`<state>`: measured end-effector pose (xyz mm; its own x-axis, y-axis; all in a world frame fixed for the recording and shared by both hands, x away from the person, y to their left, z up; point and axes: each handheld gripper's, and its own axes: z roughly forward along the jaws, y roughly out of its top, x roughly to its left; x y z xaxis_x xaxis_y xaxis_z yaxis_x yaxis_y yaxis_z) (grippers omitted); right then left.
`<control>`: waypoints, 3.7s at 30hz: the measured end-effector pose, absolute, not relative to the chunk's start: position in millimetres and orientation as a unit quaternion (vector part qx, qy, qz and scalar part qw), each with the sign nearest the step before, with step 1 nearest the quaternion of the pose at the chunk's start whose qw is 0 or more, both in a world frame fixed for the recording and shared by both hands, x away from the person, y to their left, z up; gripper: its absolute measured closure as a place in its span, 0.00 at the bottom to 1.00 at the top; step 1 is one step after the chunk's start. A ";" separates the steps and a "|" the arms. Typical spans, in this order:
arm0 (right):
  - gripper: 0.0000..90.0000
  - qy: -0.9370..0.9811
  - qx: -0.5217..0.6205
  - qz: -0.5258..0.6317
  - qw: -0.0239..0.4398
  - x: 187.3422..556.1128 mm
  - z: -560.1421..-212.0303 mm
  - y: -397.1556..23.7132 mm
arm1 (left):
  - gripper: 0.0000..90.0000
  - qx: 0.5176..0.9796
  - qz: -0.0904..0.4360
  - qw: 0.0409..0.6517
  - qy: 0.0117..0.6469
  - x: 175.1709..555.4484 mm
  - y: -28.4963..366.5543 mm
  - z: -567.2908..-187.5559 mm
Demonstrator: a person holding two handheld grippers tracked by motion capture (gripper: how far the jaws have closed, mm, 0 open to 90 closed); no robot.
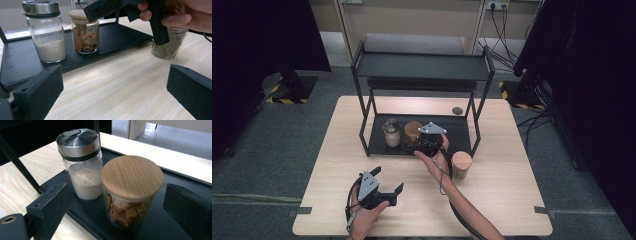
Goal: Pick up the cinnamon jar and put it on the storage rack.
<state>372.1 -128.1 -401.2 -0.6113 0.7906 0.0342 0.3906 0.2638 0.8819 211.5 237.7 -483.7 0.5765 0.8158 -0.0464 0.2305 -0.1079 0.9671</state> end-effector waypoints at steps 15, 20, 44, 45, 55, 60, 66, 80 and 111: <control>0.08 0.766 0.375 0.479 0.206 361.4 -401.1 -136.5 | 0.01 0.695 0.266 0.551 0.376 211.5 237.8 -483.8; 0.08 0.767 0.369 0.484 0.203 356.4 -401.6 -138.1 | 0.01 0.695 0.266 0.551 0.377 211.6 238.2 -483.8; 0.08 0.768 0.352 0.501 0.189 333.7 -402.7 -155.7 | 0.01 0.696 0.265 0.550 0.378 212.0 237.6 -484.4; 0.08 0.768 0.351 0.502 0.188 332.8 -402.6 -155.9 | 0.01 0.697 0.264 0.550 0.378 212.2 237.6 -484.4; 0.08 0.768 0.342 0.509 0.185 323.4 -401.7 -162.2 | 0.01 0.696 0.265 0.550 0.379 212.2 237.8 -484.5; 0.08 0.767 0.339 0.514 0.182 319.1 -401.7 -164.9 | 0.01 0.695 0.266 0.550 0.379 212.0 238.0 -484.4; 0.08 0.766 0.336 0.518 0.179 313.8 -401.7 -168.2 | 0.01 0.695 0.266 0.550 0.379 212.0 238.2 -484.2; 0.08 0.764 0.336 0.523 0.173 305.2 -407.1 -177.3 | 0.01 0.695 0.267 0.549 0.380 212.0 238.1 -484.5; 0.08 0.768 0.330 0.525 0.159 289.4 -415.4 -187.8 | 0.01 0.693 0.269 0.551 0.379 211.7 239.5 -483.8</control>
<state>289.4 -187.8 -415.4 -0.7312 0.6745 0.1021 0.3396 0.2301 0.9120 211.7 239.5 -483.8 0.5680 0.8218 -0.0452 0.2289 -0.1050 0.9678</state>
